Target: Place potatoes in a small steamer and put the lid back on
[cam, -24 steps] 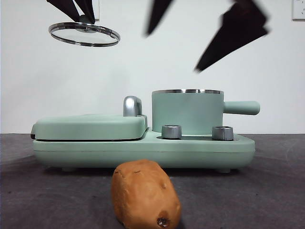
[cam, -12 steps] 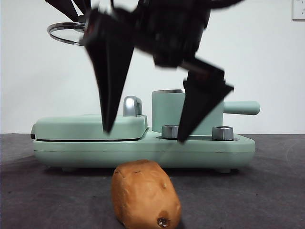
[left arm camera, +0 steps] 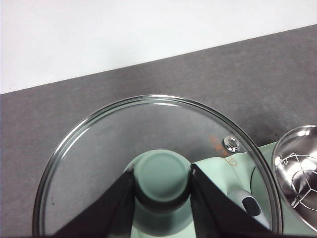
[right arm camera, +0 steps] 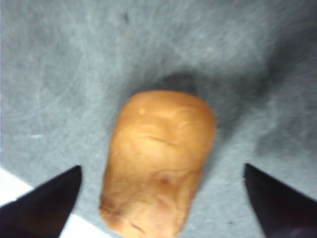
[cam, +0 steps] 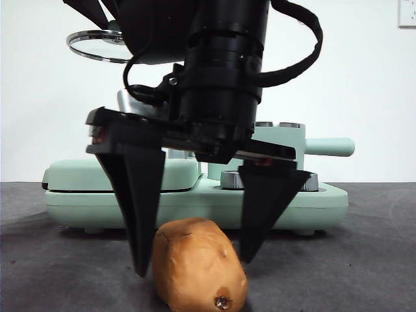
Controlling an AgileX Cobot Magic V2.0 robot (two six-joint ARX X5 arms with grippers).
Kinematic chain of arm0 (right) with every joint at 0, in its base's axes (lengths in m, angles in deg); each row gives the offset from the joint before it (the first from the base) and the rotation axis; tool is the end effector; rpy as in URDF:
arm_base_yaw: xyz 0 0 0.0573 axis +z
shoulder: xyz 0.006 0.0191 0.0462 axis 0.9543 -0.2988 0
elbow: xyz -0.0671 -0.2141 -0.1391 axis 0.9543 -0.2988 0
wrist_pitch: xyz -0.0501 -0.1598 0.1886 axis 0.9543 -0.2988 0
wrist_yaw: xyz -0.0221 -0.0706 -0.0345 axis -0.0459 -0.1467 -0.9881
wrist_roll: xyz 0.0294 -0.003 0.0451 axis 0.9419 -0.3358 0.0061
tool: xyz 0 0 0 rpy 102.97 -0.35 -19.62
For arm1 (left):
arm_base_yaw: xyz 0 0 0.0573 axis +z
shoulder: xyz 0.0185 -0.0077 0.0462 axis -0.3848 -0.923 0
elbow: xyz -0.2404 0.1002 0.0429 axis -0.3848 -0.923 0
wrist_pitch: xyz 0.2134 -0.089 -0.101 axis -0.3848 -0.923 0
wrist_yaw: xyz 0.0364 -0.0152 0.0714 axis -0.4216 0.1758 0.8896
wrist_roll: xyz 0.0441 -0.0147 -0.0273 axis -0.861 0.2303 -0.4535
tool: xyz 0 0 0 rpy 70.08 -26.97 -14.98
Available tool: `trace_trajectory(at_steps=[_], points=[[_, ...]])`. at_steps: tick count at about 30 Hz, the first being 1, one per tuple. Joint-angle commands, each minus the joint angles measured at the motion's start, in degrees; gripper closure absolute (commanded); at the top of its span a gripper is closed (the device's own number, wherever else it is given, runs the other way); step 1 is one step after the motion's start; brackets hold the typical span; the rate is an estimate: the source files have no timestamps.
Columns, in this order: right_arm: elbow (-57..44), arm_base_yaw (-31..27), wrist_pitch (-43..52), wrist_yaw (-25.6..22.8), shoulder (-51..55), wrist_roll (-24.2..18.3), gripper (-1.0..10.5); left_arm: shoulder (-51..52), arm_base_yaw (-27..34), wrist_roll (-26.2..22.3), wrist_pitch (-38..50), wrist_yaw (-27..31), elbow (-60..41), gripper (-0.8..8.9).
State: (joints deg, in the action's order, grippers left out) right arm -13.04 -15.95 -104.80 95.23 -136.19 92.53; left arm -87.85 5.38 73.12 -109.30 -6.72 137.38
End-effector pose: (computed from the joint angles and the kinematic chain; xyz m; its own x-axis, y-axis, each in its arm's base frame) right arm 0.1826 0.2845 0.1870 -0.0414 0.1744 -0.9838 -0.5381 0.8258 0.1690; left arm 0.3452 -0.1073 0.4237 0.8052 -0.2482 -0.5386 0.2992 0.9542 0.0075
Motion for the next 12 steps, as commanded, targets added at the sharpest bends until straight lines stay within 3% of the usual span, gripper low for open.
trace_trajectory(at_steps=[1, 4, 12], points=[[1.14, 1.29, 0.61, -0.09, -1.27, 0.5, 7.1, 0.11, 0.0, -0.35, 1.57, -0.11, 1.44, 7.98], [1.14, 1.6, 0.83, -0.09, -1.27, 0.48, 8.5, 0.11, 0.0, -0.35, 1.38, -0.11, 1.44, 7.98], [7.8, 0.74, -6.75, -0.07, -0.37, 0.17, 8.6, 0.11, 0.07, -0.35, 0.96, -0.11, 1.44, 7.98]])
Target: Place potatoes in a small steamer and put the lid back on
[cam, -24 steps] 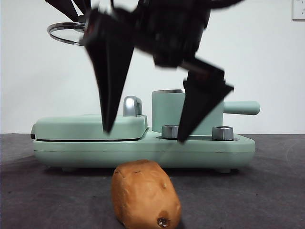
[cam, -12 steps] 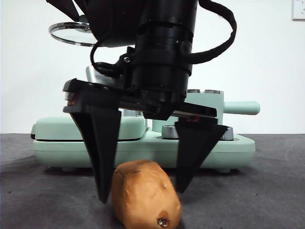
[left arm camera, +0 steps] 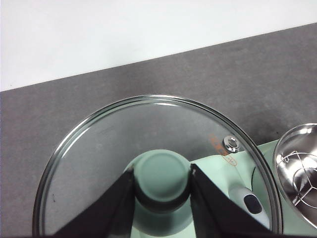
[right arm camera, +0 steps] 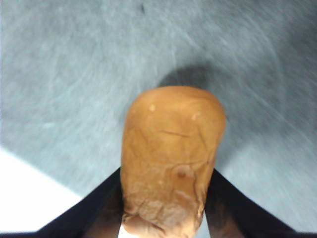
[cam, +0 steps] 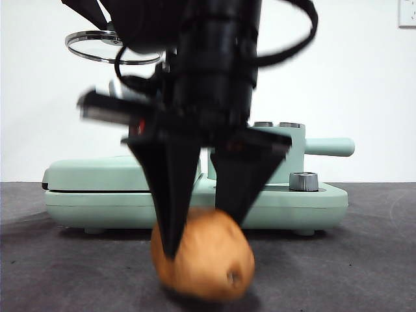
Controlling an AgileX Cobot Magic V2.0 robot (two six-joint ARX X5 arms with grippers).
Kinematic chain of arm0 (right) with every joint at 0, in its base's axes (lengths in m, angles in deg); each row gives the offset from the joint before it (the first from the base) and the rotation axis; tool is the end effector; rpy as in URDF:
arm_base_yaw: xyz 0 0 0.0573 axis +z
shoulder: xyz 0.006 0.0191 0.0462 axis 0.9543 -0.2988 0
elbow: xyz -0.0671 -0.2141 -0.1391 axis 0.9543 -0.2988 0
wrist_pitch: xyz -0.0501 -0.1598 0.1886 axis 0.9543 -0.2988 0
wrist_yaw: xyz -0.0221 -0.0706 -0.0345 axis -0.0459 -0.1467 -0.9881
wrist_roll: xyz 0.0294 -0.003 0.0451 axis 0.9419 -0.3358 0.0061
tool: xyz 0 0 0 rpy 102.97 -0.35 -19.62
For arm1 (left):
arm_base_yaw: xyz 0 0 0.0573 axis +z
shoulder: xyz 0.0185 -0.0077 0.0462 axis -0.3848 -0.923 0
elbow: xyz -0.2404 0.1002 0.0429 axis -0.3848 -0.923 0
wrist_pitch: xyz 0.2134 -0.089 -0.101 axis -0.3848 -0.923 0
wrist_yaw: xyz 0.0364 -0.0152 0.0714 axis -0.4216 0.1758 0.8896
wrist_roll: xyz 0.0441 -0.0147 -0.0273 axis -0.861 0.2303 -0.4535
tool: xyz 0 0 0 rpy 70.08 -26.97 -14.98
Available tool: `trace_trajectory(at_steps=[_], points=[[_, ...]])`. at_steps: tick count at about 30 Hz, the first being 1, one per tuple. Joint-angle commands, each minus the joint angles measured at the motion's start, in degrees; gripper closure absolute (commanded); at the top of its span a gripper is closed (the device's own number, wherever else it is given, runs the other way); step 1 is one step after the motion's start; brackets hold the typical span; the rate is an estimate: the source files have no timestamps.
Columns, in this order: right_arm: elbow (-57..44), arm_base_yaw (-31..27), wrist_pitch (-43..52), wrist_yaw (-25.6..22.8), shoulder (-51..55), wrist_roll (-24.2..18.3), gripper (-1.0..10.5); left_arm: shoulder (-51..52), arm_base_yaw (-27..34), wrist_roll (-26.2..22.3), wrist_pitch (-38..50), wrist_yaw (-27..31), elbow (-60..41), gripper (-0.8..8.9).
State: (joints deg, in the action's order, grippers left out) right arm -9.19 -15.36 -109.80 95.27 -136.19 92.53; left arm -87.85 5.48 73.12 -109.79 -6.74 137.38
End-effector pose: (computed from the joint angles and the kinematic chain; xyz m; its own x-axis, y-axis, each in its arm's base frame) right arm 0.1810 0.2886 0.2031 -0.0544 0.1577 -0.9860 -0.5447 0.8229 0.1617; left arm 0.3450 -0.1065 0.4230 0.8011 -0.2458 -0.5458 0.2978 0.9546 0.0073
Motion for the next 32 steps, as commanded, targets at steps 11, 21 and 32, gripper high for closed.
trace_trajectory(at_steps=[11, 21, 32], points=[[27.45, -5.81, -13.66, -9.03, -0.15, -6.84, 8.6, 0.11, 0.07, -0.35, 1.42, -0.07, 1.44, 7.98], [41.51, -17.88, -14.62, -10.99, -0.2, -13.27, 8.6, 0.11, 0.22, -0.33, 1.09, -0.07, 1.44, 7.98], [47.5, -26.53, -14.05, -9.77, -7.56, -17.57, 8.6, 0.11, 0.2, -0.28, 1.11, -0.09, 1.44, 7.98]])
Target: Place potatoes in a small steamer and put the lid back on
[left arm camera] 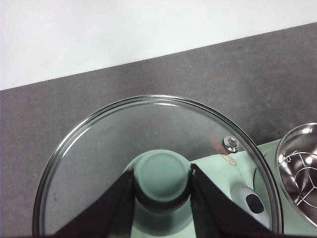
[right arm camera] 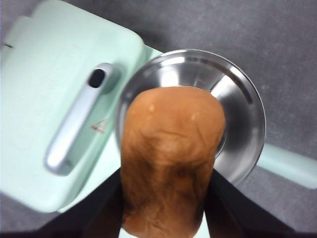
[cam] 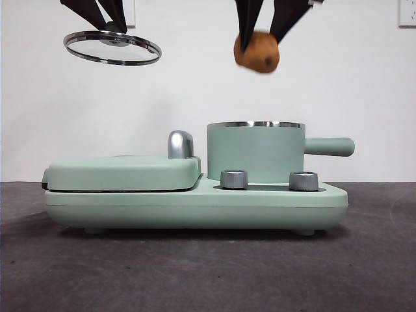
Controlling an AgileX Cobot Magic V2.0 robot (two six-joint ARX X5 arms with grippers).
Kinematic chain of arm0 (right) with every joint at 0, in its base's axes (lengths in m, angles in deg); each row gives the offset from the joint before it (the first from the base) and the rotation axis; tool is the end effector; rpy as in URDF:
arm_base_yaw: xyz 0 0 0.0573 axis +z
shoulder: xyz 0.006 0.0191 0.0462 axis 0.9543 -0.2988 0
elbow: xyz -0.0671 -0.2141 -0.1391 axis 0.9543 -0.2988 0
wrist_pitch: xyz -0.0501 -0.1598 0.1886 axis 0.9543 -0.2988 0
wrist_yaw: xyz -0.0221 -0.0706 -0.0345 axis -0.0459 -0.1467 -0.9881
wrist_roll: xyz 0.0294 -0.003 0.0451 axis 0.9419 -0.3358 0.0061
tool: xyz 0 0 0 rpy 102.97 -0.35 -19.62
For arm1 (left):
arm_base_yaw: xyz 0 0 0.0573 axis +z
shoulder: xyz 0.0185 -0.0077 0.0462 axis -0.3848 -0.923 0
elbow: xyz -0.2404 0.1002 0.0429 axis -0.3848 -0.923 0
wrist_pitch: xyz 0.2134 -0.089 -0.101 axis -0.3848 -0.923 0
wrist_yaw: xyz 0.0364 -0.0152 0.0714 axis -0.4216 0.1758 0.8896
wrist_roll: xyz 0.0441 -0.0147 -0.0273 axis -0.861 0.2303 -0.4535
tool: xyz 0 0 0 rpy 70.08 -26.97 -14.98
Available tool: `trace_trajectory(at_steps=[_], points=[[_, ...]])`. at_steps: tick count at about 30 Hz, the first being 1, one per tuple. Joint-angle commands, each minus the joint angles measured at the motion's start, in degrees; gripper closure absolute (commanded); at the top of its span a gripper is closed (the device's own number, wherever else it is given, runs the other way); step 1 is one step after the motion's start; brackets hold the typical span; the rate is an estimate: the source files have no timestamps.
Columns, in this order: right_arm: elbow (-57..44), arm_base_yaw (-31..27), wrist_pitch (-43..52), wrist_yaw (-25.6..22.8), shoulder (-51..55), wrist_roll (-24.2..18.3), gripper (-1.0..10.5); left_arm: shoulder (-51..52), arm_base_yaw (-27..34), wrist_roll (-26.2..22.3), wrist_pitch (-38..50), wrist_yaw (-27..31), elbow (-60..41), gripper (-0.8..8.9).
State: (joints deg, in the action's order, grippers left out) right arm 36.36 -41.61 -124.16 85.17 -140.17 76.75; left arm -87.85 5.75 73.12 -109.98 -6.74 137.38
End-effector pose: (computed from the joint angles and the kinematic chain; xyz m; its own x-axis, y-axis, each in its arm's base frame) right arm 0.3258 0.1943 0.3907 0.4918 0.2433 -0.8361 -0.3813 0.9234 0.0444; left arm 0.3453 -0.1049 0.4227 0.8005 -0.2415 -0.5486 0.2934 0.9560 0.0073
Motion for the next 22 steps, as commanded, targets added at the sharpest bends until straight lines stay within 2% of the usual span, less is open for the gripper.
trace_trajectory(at_steps=[1, 15, 22], points=[[2.58, -0.83, 0.28, 0.94, -4.76, -1.9, 8.6, 0.11, -0.07, -0.31, 1.31, -0.09, 1.44, 7.98], [6.36, -4.28, -0.33, 6.23, -15.34, -2.19, 8.6, 0.09, -0.07, 0.02, 1.25, -0.09, 1.44, 7.98], [6.36, -4.33, -0.28, 6.12, -18.4, -2.16, 8.6, 0.09, -0.07, 0.02, 1.2, -0.09, 1.44, 7.98]])
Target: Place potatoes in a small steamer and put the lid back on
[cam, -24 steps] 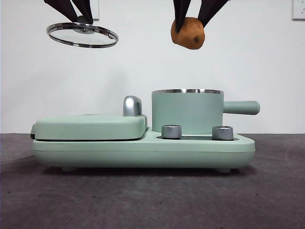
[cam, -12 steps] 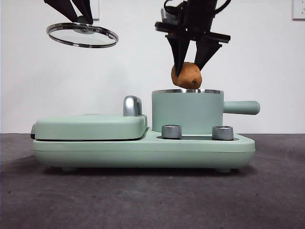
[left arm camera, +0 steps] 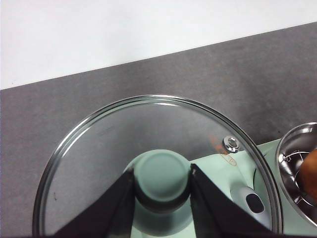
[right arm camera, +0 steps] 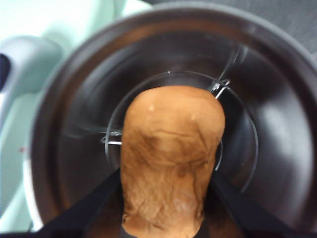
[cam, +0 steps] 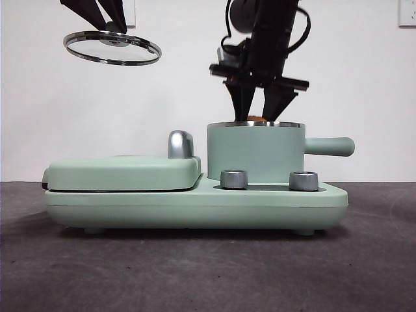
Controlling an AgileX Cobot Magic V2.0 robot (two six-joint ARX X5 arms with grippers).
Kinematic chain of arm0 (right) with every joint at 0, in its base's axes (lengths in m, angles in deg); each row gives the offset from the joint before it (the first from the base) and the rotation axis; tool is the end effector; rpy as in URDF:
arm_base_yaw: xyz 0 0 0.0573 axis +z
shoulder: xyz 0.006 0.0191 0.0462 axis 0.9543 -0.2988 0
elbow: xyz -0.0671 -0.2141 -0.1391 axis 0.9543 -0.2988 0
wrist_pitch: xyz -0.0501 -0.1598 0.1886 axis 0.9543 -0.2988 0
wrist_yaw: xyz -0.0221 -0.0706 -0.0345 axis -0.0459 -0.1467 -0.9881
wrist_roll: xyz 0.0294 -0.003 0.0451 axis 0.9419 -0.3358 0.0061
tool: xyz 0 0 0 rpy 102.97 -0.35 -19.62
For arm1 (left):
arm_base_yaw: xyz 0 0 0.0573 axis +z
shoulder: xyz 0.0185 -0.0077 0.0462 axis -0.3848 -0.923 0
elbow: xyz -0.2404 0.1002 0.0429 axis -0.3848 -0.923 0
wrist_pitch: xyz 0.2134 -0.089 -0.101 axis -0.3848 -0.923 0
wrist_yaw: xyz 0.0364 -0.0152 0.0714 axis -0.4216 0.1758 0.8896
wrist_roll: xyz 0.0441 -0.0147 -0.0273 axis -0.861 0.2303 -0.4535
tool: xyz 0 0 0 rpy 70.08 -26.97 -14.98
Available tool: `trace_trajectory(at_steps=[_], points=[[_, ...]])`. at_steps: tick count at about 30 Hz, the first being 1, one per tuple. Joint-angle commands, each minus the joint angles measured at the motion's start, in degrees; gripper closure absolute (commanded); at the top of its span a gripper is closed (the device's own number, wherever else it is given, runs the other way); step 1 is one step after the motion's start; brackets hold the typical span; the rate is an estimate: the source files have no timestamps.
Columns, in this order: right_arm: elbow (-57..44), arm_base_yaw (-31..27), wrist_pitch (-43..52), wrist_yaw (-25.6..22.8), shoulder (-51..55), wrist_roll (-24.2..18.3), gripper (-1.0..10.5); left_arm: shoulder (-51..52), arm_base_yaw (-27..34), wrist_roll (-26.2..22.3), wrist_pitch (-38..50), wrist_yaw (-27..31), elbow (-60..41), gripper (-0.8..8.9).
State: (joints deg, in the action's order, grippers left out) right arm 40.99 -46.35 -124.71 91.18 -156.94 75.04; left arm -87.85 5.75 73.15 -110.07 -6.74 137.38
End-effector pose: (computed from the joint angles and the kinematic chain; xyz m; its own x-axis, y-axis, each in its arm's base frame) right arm 0.4016 0.2001 0.2968 0.2868 0.2085 -0.9350 -0.3571 0.9289 0.0976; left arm 0.3452 -0.1048 0.4226 0.7997 -0.2412 -0.5499 0.2931 0.9561 0.0068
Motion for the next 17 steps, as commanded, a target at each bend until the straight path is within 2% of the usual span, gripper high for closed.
trace_trajectory(at_steps=[1, 5, 12, 17], points=[[1.73, 0.35, 0.17, 0.02, -1.86, -0.46, 8.6, 0.09, -0.07, 0.0, 1.29, -0.09, 1.44, 7.98], [1.73, 0.15, -0.11, -0.04, -2.29, -0.33, 8.3, 0.09, -0.07, 0.0, 1.27, -0.09, 1.44, 7.98], [2.19, 0.15, -0.37, -0.48, -2.14, -0.15, 5.4, 0.07, -0.07, 0.0, 1.29, -0.09, 1.44, 7.98], [8.52, 0.15, -5.57, -0.48, -2.1, -0.04, 5.1, -0.22, -0.07, 0.02, 1.36, -0.09, 1.44, 7.98]])
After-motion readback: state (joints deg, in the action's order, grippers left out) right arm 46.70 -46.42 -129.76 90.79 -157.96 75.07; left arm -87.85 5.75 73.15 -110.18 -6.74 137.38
